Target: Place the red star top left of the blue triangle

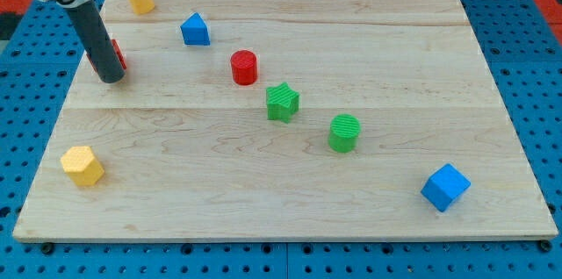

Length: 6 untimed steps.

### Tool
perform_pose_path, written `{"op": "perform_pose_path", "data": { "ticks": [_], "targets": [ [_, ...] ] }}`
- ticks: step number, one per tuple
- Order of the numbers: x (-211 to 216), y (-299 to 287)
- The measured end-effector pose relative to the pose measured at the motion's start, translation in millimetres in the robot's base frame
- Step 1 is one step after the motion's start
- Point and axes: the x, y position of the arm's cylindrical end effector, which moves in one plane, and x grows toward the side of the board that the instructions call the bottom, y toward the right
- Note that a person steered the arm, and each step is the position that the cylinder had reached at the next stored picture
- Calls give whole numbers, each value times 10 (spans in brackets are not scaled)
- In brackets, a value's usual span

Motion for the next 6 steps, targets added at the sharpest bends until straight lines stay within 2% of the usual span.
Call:
{"op": "perform_pose_path", "data": {
  "ticks": [2, 3, 4, 5, 6],
  "targets": [
    [-161, -560],
    [102, -677],
    [94, -692],
    [-66, -692],
    [-405, -688]
  ]
}}
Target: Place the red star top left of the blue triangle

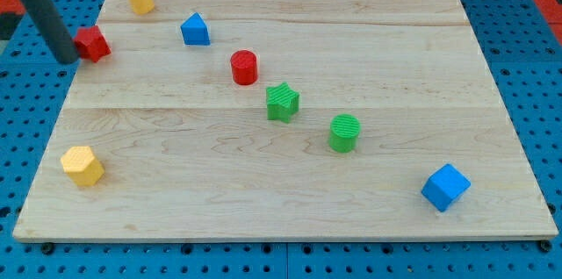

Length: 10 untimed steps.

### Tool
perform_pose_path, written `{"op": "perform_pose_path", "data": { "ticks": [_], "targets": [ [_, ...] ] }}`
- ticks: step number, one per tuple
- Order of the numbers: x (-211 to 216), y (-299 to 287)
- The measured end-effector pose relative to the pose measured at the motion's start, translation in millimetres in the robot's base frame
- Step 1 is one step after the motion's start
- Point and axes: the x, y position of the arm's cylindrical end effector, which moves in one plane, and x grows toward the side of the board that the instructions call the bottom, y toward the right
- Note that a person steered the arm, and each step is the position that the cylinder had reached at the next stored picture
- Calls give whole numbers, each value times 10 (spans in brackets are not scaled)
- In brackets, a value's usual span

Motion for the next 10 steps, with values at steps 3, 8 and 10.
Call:
{"op": "perform_pose_path", "data": {
  "ticks": [3, 8, 10],
  "targets": [
    [-378, 486],
    [-386, 1046],
    [-372, 1187]
  ]
}}
